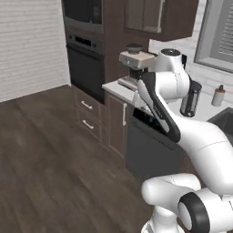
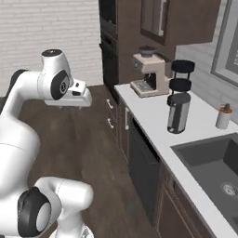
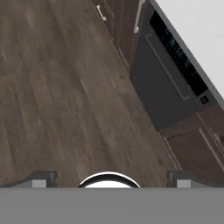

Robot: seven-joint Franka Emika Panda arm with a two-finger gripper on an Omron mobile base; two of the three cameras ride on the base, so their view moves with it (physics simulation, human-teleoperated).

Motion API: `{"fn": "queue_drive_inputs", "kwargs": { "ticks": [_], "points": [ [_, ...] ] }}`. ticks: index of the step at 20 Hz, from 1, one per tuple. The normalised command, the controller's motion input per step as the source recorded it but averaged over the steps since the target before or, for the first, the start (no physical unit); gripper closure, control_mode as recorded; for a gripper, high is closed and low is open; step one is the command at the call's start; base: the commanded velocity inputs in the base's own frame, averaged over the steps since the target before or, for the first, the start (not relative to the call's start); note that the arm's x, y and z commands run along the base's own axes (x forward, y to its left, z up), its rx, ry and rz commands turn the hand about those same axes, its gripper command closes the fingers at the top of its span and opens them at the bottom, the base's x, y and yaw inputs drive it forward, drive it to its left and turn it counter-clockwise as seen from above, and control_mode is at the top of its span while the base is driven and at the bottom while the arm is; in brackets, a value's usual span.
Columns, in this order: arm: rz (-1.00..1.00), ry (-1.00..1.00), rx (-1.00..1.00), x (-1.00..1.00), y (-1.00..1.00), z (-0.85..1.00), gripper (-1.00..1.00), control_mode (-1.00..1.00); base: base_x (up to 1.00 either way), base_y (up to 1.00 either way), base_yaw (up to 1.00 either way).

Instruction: Navigate to the coffee machine.

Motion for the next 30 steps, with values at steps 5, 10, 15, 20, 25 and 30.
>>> {"fn": "queue_drive_inputs", "kwargs": {
  "ticks": [5,10,15,20,25,30],
  "points": [
    [0.00,0.00,0.00,0.00,0.00,0.00,-1.00,1.00,1.00,0.58,-0.52],
    [0.00,0.00,0.00,0.00,0.00,0.00,-1.00,1.00,1.00,0.66,-0.52],
    [0.00,0.00,0.00,0.00,0.00,0.00,-1.00,1.00,0.84,0.79,-0.41],
    [0.00,0.00,0.00,0.00,0.00,0.00,-1.00,1.00,0.96,0.76,-0.41],
    [0.00,0.00,0.00,0.00,0.00,0.00,-1.00,1.00,0.99,0.60,-0.45],
    [0.00,0.00,0.00,0.00,0.00,0.00,-1.00,1.00,0.82,0.32,-0.43]
  ]
}}
